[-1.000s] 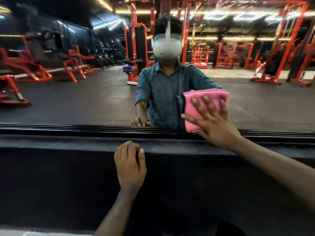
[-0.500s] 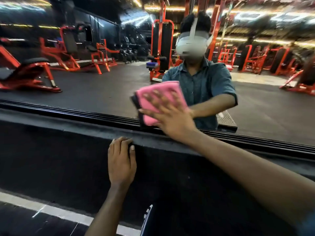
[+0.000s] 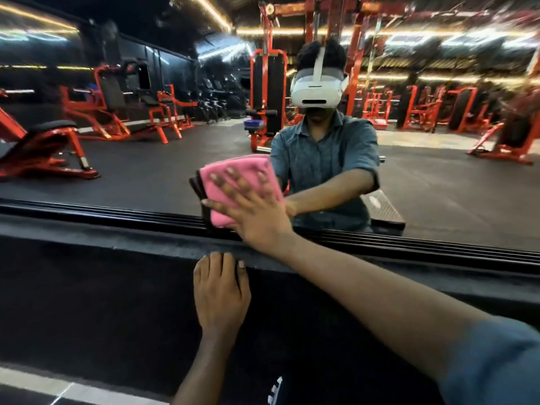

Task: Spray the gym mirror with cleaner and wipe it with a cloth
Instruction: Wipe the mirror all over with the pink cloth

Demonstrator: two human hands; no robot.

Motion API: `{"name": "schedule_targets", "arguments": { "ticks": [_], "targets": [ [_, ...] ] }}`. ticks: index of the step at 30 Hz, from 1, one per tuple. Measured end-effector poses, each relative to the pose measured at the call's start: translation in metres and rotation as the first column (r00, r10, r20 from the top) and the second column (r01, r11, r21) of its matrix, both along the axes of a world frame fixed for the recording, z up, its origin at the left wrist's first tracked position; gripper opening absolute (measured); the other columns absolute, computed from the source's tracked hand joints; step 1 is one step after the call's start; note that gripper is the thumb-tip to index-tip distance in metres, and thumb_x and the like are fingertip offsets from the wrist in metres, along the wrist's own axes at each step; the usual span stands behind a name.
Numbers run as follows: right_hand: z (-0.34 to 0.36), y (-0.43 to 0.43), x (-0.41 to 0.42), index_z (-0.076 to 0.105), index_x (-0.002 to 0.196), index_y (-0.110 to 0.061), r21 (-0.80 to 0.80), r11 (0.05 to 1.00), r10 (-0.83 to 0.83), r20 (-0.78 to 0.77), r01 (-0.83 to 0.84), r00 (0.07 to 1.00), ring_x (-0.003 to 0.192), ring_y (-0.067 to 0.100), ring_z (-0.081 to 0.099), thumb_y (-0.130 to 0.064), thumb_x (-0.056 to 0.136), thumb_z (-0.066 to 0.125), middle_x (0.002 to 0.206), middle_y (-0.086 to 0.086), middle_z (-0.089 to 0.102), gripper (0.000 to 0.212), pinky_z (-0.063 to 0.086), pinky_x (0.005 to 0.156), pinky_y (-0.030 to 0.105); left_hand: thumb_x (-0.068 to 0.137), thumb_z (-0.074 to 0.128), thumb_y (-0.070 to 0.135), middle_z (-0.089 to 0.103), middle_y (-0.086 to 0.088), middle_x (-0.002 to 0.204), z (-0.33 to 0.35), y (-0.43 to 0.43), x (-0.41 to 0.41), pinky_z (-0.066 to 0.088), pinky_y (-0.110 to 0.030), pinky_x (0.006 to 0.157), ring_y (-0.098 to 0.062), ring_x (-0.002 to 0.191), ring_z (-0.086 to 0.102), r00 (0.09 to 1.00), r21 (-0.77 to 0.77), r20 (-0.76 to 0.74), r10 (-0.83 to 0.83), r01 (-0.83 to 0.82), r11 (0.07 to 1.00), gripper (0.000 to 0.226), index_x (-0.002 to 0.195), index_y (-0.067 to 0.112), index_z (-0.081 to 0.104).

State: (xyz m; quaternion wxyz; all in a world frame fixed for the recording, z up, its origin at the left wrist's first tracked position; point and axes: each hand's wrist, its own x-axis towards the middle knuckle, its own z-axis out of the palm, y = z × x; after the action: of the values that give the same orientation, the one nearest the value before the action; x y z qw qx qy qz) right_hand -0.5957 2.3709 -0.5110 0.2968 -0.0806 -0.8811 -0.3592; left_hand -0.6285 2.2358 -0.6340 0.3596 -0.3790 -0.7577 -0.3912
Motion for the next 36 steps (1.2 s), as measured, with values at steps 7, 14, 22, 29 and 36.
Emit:
{"name": "schedule_targets", "arguments": {
  "ticks": [7, 14, 22, 29, 36],
  "targets": [
    [0.031, 0.061, 0.123, 0.022, 0.162, -0.046, -0.185, 0.978, -0.169, -0.421, 0.098, 0.891, 0.16, 0.033, -0.002, -0.049, 0.106, 0.042, 0.173, 0.003, 0.004, 0.059, -0.002, 0.123, 0.069, 0.099, 0.053, 0.019, 0.062, -0.012, 0.096, 0.023, 0.018, 0.037, 0.046, -0.053, 0.096, -0.034, 0.098, 0.057, 0.994, 0.092, 0.081, -0.076, 0.069, 0.993, 0.02, 0.091, 0.005, 0.064],
    [0.112, 0.15, 0.287, 0.012, 0.166, -0.034, -0.692, 0.712, -0.689, -0.721, -0.121, 0.067, 0.16, 0.036, 0.008, -0.081, 0.094, 0.001, 0.174, 0.012, 0.009, 0.086, 0.014, 0.119, 0.071, 0.097, 0.053, 0.015, 0.062, -0.003, 0.09, 0.064, 0.076, 0.108, 0.05, -0.038, 0.073, -0.025, 0.087, 0.059, 0.885, 0.032, -0.069, -0.46, 0.463, 0.886, 0.011, 0.09, 0.01, 0.061],
    [0.151, 0.084, 0.177, 0.024, 0.163, -0.041, -0.102, 0.988, -0.15, -0.472, 0.115, 0.869, 0.159, 0.04, 0.001, -0.056, 0.107, 0.036, 0.174, 0.012, 0.007, 0.059, -0.013, 0.12, 0.068, 0.089, 0.065, 0.014, 0.047, 0.006, 0.052, 0.067, 0.087, 0.121, 0.026, -0.026, 0.049, -0.02, 0.046, 0.049, 0.952, -0.053, 0.056, -0.302, 0.305, 0.951, 0.029, 0.07, 0.021, 0.043],
    [0.218, 0.171, 0.308, 0.021, 0.165, -0.029, -0.515, 0.856, -0.511, -0.827, 0.049, 0.235, 0.159, 0.033, 0.008, -0.061, 0.106, 0.017, 0.173, 0.01, 0.012, 0.067, -0.004, 0.12, 0.042, 0.091, 0.054, 0.024, 0.06, 0.0, 0.073, 0.096, 0.111, 0.12, 0.045, -0.036, 0.052, -0.024, 0.066, 0.058, 0.909, 0.044, 0.0, -0.417, 0.416, 0.908, 0.012, 0.083, 0.015, 0.058],
    [0.229, 0.132, 0.241, 0.038, 0.157, -0.022, -0.26, 0.951, -0.129, -0.825, -0.167, 0.551, 0.139, 0.044, 0.046, -0.052, 0.109, 0.02, 0.156, 0.021, 0.04, 0.059, 0.041, 0.104, 0.073, 0.091, 0.052, 0.025, 0.06, -0.003, 0.087, 0.163, 0.133, 0.124, 0.046, -0.035, 0.064, -0.027, 0.08, 0.058, 0.847, 0.169, -0.223, -0.482, 0.52, 0.837, 0.016, 0.088, 0.012, 0.06]
  ]
}}
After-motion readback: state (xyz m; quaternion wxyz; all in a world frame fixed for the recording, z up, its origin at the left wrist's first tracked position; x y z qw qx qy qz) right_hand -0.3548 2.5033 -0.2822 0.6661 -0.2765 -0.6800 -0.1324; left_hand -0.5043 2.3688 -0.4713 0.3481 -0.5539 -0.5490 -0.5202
